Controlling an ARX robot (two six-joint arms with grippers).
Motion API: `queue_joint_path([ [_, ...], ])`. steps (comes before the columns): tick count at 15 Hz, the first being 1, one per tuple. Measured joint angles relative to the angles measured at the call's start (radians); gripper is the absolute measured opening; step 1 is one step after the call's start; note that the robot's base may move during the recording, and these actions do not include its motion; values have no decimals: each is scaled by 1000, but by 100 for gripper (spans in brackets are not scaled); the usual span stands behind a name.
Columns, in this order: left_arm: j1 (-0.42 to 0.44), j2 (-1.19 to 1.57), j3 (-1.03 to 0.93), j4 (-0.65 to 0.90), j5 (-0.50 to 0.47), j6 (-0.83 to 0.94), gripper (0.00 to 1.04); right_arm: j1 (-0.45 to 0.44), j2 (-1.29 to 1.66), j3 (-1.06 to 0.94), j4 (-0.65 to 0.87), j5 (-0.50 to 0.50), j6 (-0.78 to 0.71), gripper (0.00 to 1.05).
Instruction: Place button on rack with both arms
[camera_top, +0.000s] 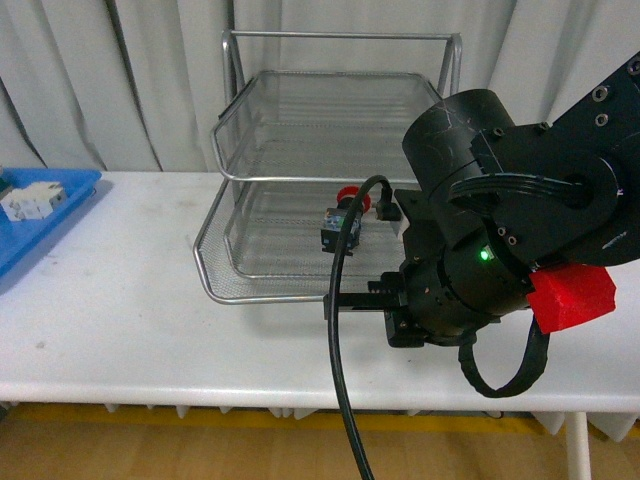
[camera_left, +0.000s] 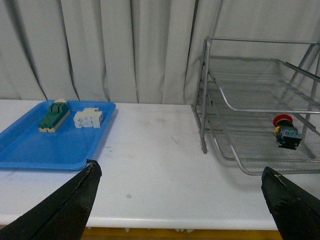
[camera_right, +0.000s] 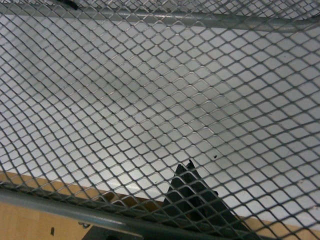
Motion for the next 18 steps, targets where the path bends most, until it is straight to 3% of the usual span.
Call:
queue_joint_path([
  [3,0,0,0,0,0,0,98,-46,21,126,61,17,-56,2],
  [6,0,0,0,0,0,0,98,-102,48,214,14,34,-103,2],
  [11,0,0,0,0,0,0,98,-30,-434,-217,138,-66,-3,2],
  [16,0,0,0,0,0,0,98,-42,-824,-493,176,-85,64,2],
  [17,0,0,0,0,0,0,98,-27,-879,-571,344,8,32,2],
  [18,0,0,0,0,0,0,98,-29,-901,-597,397,52,13,2],
])
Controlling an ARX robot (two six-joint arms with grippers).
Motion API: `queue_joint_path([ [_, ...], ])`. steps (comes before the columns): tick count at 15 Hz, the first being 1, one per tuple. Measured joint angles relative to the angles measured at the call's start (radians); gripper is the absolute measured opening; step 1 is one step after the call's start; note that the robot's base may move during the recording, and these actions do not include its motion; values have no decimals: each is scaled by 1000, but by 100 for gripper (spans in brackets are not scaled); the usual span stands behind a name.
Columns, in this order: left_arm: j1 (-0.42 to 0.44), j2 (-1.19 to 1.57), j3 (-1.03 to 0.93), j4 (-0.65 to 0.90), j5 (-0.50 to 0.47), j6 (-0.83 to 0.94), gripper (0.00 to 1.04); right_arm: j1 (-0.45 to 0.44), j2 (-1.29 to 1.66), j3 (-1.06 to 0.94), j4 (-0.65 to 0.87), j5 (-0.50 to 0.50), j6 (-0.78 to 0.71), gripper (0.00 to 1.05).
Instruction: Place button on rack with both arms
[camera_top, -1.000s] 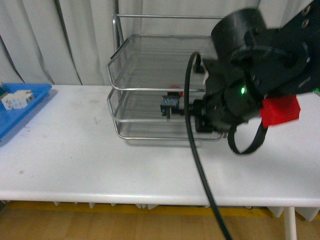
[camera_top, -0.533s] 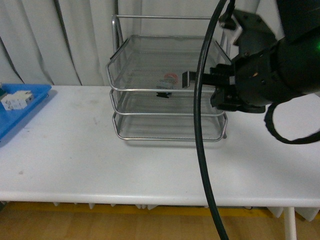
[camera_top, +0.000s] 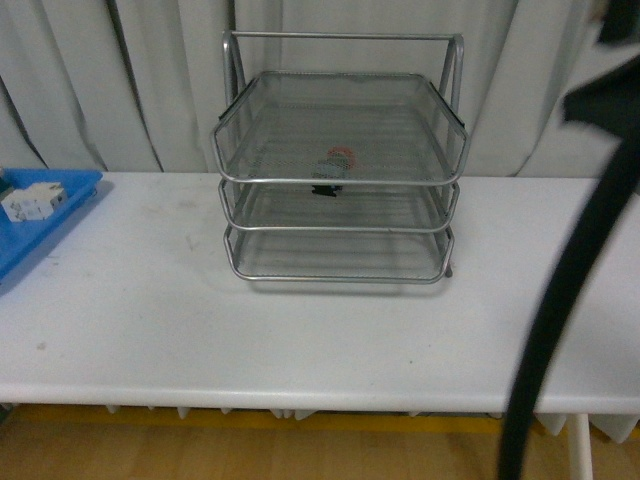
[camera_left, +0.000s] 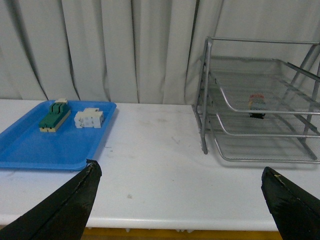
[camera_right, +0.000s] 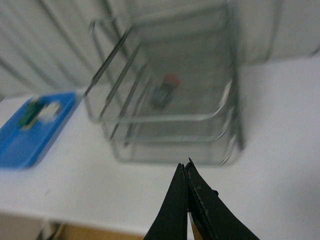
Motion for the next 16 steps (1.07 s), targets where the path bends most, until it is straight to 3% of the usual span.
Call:
queue_joint_path([
  [4,0,0,0,0,0,0,98,-27,-138,-130,164,159,-115,2],
  [5,0,0,0,0,-1,0,98,-89,-291,-225,134,206,-199,2],
  [7,0,0,0,0,0,0,98,-179,-542,-352,1,138,-264,2],
  [12,0,0,0,0,0,0,98,-290,-736,-482,-22,21,-291,2],
  [13,0,0,0,0,0,0,98,-364,-767,-494,-29,-61,-292,2],
  [16,0,0,0,0,0,0,98,-381,-837,-531,-63,-71,-292,2],
])
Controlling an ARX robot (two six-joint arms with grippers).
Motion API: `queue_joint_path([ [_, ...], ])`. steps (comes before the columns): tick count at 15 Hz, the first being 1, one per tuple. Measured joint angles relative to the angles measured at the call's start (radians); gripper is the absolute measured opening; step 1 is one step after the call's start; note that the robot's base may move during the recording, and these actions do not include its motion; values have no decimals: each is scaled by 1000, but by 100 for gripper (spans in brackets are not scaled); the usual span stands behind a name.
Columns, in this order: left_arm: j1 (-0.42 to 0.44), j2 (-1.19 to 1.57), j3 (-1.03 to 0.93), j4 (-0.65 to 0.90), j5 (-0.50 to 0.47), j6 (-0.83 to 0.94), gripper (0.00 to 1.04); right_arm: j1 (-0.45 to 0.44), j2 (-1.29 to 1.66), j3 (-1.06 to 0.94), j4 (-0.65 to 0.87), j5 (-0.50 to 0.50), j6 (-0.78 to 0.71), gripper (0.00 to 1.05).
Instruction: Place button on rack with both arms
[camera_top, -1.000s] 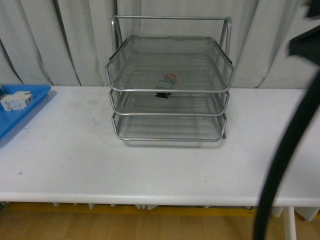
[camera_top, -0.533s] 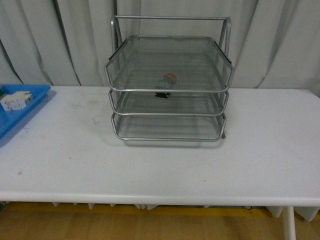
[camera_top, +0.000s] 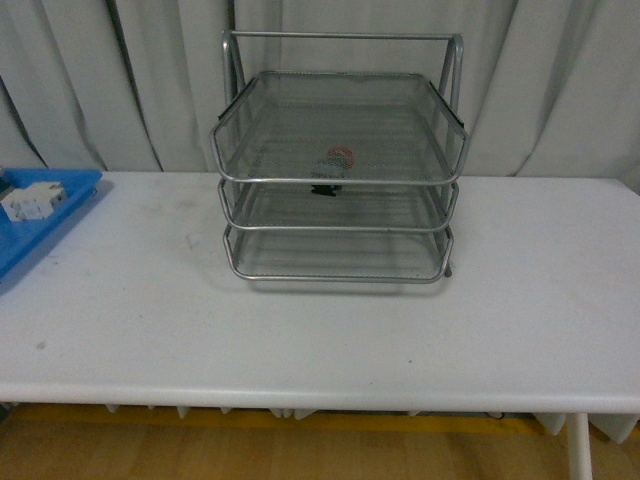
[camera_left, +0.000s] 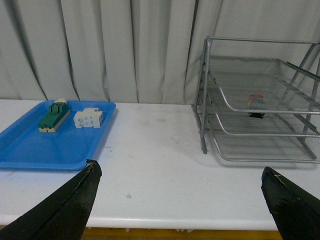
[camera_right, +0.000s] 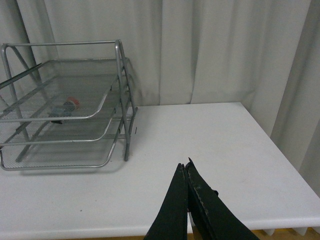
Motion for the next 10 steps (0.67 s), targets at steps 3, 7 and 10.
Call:
queue_joint_path([
  [3,0,0,0,0,0,0,98,0,-69,-19,-41,0,0,2],
  [7,0,0,0,0,0,0,98,0,-144,-60,-67,0,0,2],
  [10,0,0,0,0,0,0,98,0,-225,-58,-171,0,0,2],
])
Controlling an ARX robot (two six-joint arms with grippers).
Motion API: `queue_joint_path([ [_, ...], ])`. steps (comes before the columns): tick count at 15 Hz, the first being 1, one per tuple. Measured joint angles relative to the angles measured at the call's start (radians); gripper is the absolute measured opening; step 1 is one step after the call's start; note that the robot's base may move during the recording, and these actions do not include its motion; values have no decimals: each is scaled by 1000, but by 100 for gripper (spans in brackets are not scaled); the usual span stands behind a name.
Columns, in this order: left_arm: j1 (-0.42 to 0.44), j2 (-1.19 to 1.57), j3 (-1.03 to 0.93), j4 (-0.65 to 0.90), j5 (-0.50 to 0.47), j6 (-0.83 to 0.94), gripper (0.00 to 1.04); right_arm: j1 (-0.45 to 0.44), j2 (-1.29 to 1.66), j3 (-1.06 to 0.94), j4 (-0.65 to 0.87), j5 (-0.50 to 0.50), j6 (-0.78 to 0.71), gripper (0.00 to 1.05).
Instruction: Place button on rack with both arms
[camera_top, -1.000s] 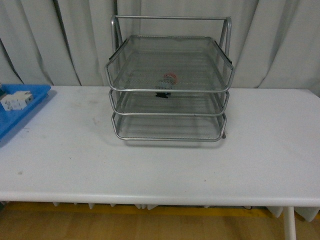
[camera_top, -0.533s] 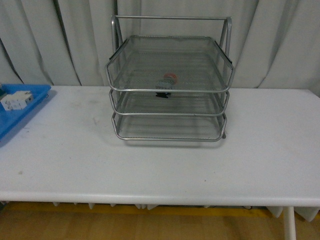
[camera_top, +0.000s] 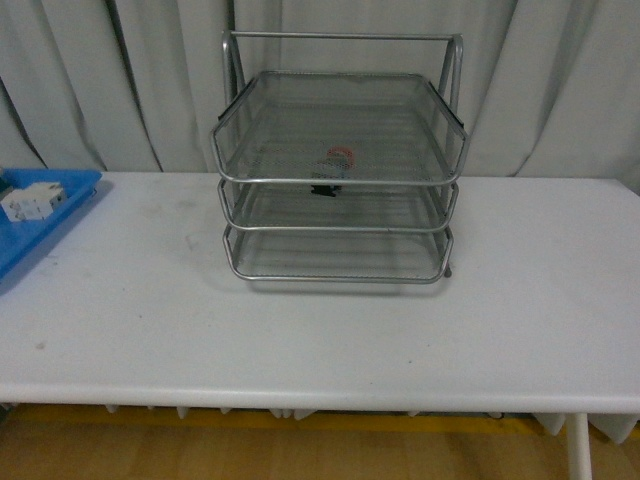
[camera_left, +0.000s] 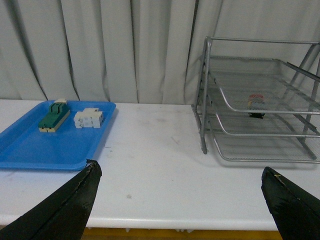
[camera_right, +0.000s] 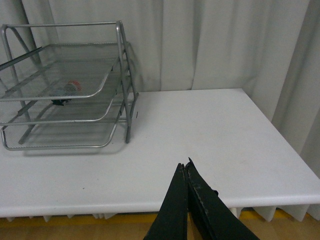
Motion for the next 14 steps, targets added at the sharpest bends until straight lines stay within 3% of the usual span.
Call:
queue_joint_path([
  [1,0,0,0,0,-1,0,98,0,-116,-1,-114,-2,0,2],
  [7,0,0,0,0,0,0,98,0,-127,-1,-113,-2,-2,3],
  [14,0,0,0,0,0,0,98,0,-127,-1,-113,-2,-2,92],
])
